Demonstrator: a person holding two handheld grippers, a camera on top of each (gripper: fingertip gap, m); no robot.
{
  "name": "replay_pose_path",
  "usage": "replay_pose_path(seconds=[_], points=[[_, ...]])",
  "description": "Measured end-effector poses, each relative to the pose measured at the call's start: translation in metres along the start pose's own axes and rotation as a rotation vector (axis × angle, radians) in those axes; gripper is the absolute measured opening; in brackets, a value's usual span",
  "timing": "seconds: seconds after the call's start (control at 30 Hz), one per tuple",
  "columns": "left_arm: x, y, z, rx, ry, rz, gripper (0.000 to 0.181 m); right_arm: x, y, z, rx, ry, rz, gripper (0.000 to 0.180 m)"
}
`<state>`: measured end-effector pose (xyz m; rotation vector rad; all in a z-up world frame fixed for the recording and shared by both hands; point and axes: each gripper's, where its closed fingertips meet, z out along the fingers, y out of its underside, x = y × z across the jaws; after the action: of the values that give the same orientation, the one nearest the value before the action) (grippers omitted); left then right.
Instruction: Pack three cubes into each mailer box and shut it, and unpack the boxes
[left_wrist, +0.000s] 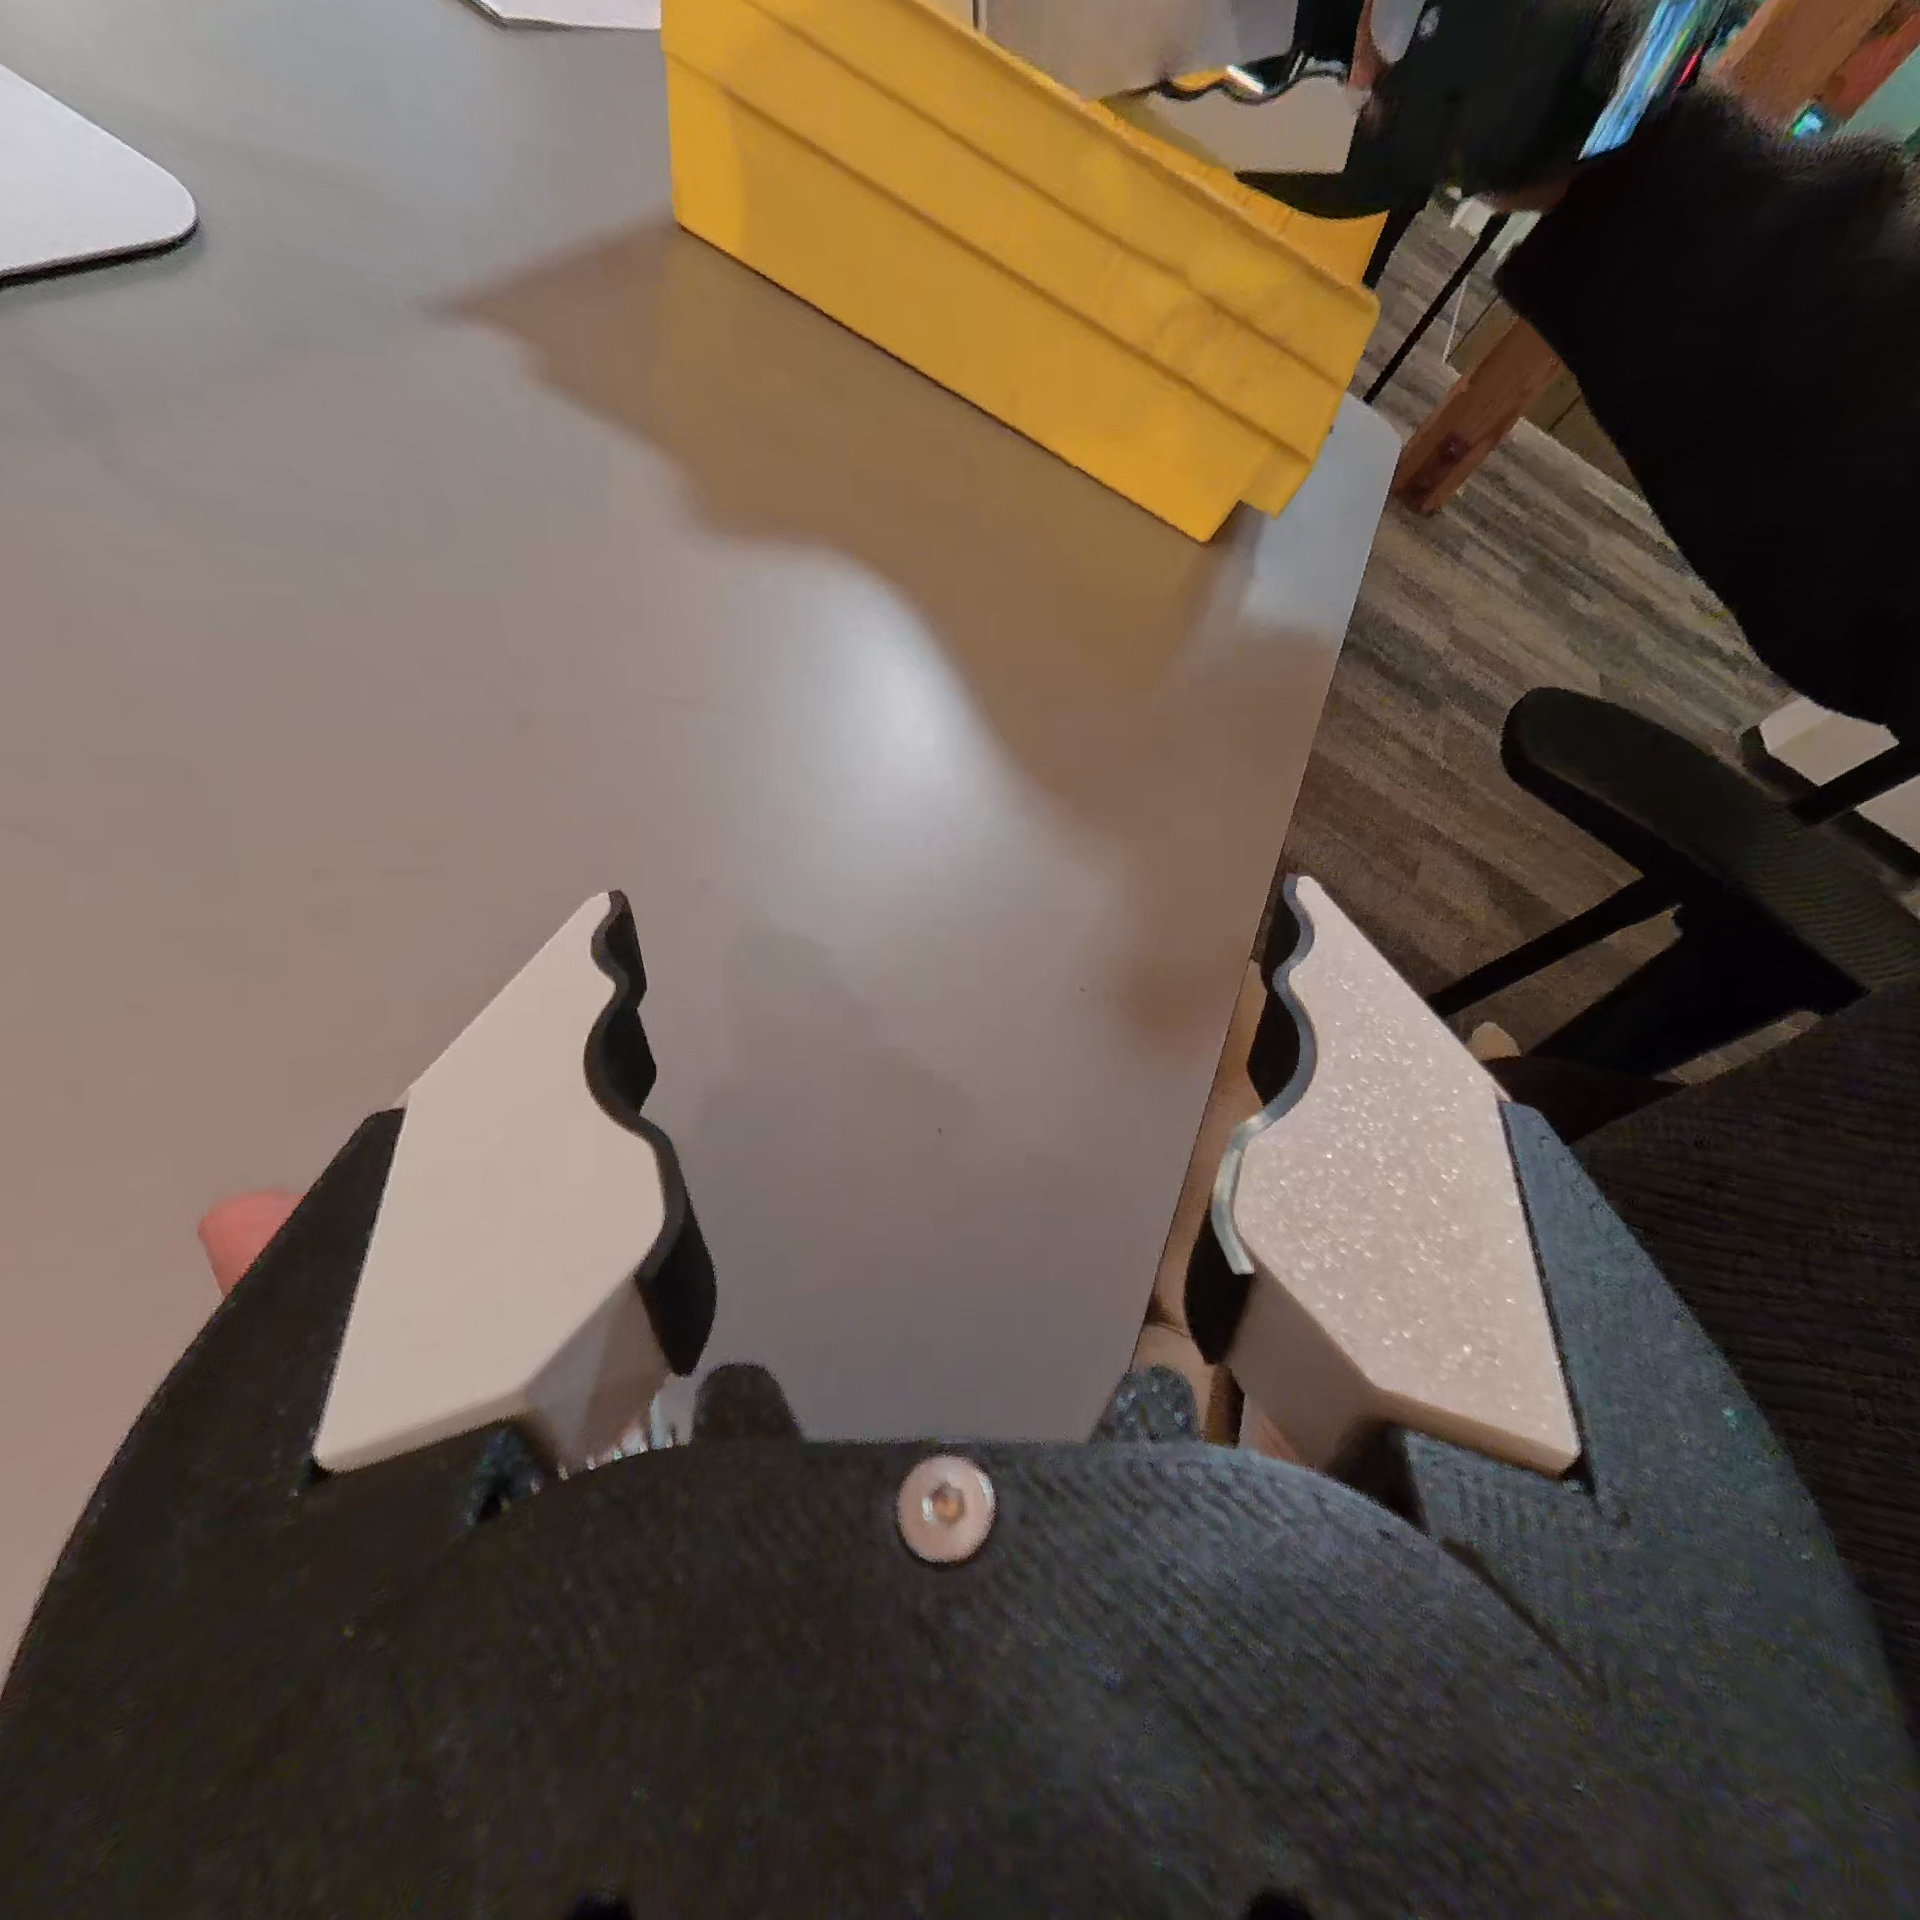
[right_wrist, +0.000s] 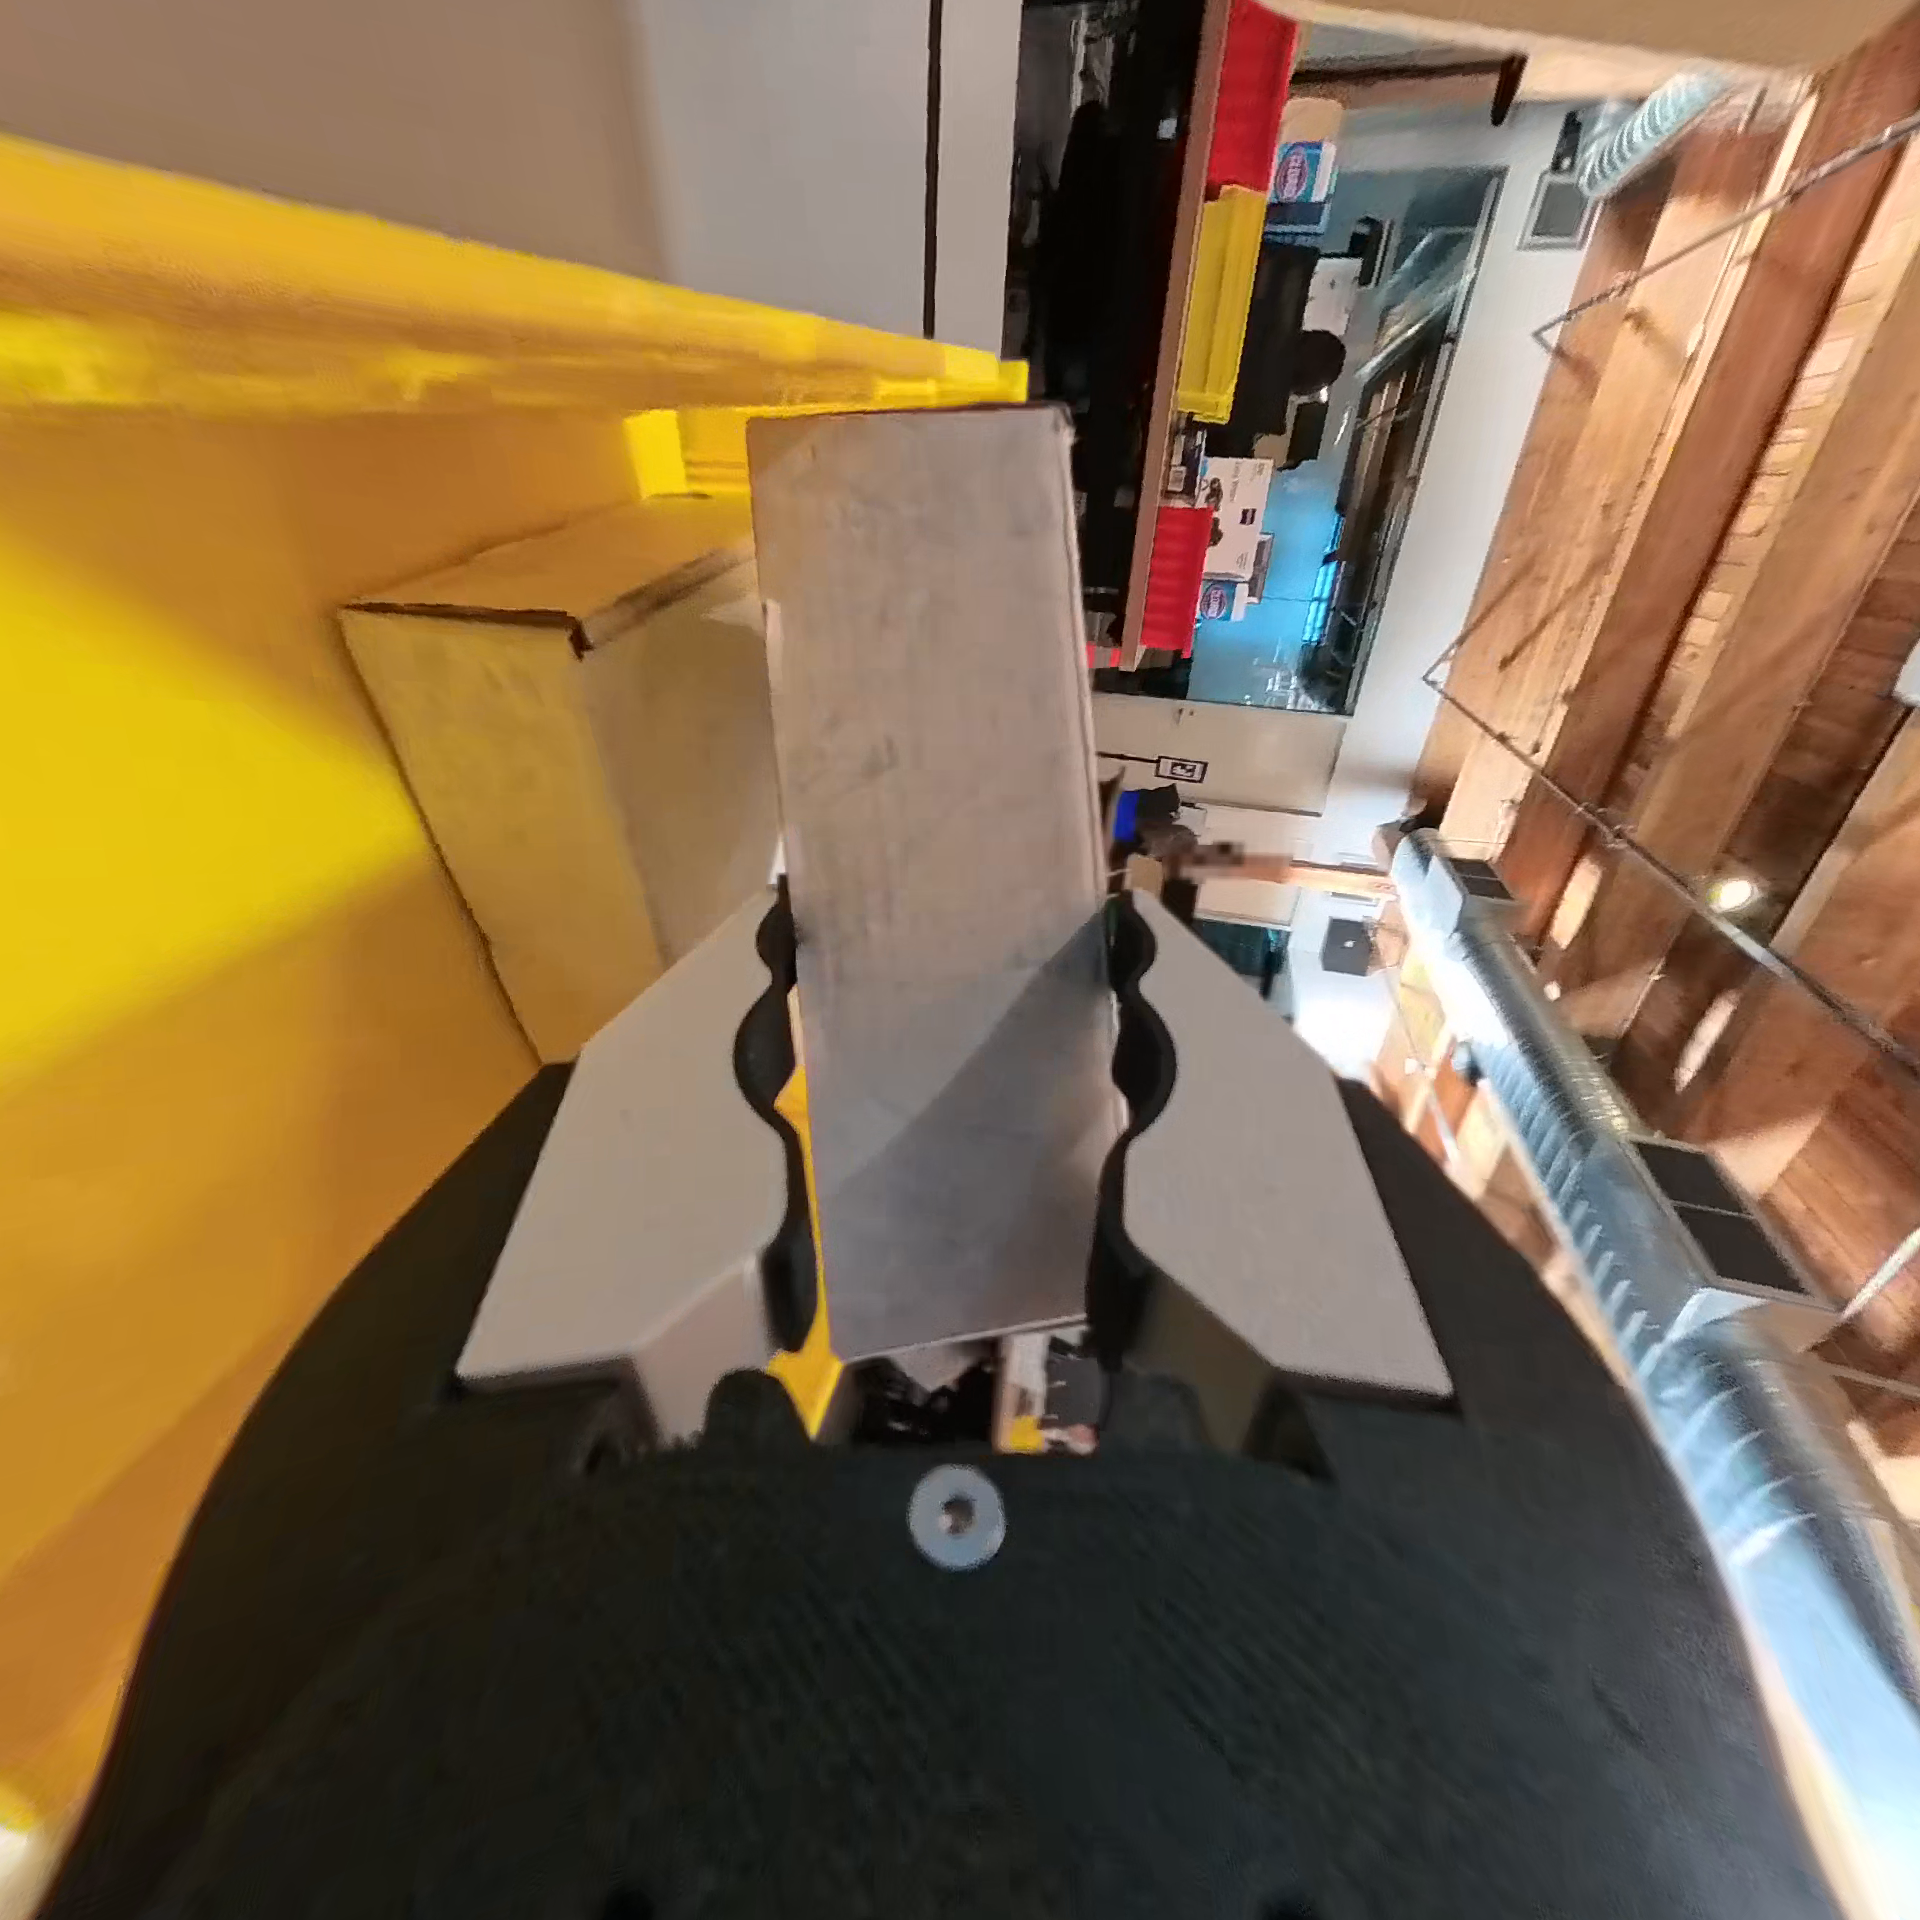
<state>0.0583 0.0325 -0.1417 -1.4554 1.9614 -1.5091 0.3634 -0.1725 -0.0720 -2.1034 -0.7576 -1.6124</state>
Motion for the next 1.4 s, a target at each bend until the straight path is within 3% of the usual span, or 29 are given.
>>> replay_pose_path(seconds=[0.4,0.7,0.93,1.07,1.23,1.4], points=[[0.005,0.010,0.008,-0.046,0.025,0.014,0.117,-0.036,0.035,-0.020,-0.117,-0.311,0.381,0.067],[0.008,0.009,0.008,-0.045,0.027,0.023,0.116,-0.048,0.052,0.003,-0.238,-0.347,0.142,0.072],[0.009,0.011,0.009,-0.051,0.024,0.034,0.116,-0.017,0.025,0.018,-0.085,-0.208,0.087,0.058],[0.008,0.012,0.010,-0.057,0.029,0.024,0.116,-0.021,0.038,0.035,-0.091,-0.197,-0.043,0.060],[0.007,0.012,0.009,-0.053,0.024,0.027,0.115,-0.029,0.069,0.043,-0.211,-0.295,0.075,0.072],[0.005,0.014,0.008,-0.058,0.024,0.017,0.115,-0.024,0.068,0.023,-0.209,-0.300,0.229,0.076]])
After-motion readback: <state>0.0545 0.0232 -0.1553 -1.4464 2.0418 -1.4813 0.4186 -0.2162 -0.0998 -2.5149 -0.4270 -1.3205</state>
